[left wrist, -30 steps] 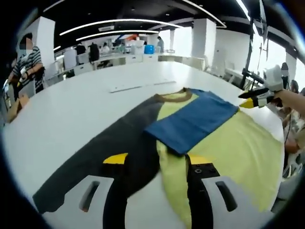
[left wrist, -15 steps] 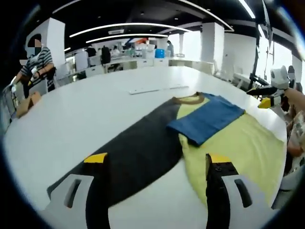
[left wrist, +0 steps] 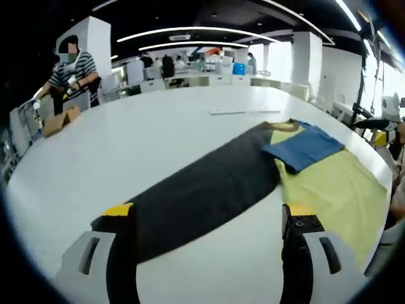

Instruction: Fold the garment on the visible template until the final outline fits inside the template.

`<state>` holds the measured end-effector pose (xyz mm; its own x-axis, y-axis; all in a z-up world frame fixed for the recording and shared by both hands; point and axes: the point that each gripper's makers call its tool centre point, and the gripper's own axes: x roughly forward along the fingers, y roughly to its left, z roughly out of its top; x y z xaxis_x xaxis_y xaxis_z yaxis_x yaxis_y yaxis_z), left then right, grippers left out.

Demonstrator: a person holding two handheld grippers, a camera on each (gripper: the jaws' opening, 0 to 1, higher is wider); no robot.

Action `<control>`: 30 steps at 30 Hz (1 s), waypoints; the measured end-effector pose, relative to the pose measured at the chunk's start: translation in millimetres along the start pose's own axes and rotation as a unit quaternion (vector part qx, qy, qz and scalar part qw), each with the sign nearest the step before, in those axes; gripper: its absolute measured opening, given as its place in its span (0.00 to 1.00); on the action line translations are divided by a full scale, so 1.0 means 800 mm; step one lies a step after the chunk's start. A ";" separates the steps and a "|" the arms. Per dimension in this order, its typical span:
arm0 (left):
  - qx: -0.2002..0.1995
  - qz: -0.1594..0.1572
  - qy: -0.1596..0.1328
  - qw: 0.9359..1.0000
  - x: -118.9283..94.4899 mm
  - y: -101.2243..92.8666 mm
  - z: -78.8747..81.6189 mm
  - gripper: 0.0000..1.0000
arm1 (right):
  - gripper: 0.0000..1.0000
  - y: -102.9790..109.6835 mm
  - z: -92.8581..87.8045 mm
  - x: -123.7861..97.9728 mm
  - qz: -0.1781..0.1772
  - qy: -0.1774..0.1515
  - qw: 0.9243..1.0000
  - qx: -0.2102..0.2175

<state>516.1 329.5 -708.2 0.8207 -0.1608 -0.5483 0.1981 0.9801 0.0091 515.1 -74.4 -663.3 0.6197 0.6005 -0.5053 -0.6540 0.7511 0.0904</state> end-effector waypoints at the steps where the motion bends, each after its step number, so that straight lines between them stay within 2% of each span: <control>1: -0.003 0.008 0.002 1.000 -0.003 0.007 -0.003 0.91 | 0.99 0.002 -0.001 -0.002 0.000 0.001 1.000 -0.003; 8: -0.013 0.044 0.009 0.999 -0.017 0.041 -0.016 0.88 | 0.99 0.010 -0.004 -0.014 0.004 0.002 1.000 -0.009; 13: -0.037 0.077 0.017 0.996 -0.021 0.067 -0.032 0.83 | 0.99 0.014 -0.008 -0.019 0.006 0.005 1.000 -0.011; 14: -0.038 0.084 0.020 0.996 -0.022 0.074 -0.036 0.81 | 0.99 0.015 -0.009 -0.021 0.005 0.006 1.000 -0.012; 15: -0.036 0.108 0.028 0.993 -0.025 0.086 -0.041 0.79 | 0.99 0.015 -0.010 -0.022 0.005 0.006 1.000 -0.012; 16: -0.037 0.111 0.031 0.993 -0.026 0.089 -0.044 0.78 | 0.99 0.016 -0.011 -0.024 0.004 0.005 1.000 -0.010; 22: -0.056 0.134 0.027 0.989 -0.033 0.107 -0.052 0.66 | 0.99 0.021 -0.015 -0.034 0.001 0.002 1.000 -0.003; 26: -0.066 0.161 0.040 0.984 -0.038 0.119 -0.067 0.56 | 0.99 0.025 -0.018 -0.038 -0.002 0.001 1.000 0.000; 30: -0.076 0.164 0.050 0.982 -0.038 0.124 -0.081 0.45 | 0.98 0.030 -0.021 -0.041 -0.001 -0.002 1.000 0.011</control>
<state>476.2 439.1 -744.4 0.7684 0.1717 -0.6165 -0.1572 0.9845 0.0784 471.8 -81.1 -659.3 0.6234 0.5994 -0.5020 -0.6430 0.7584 0.1070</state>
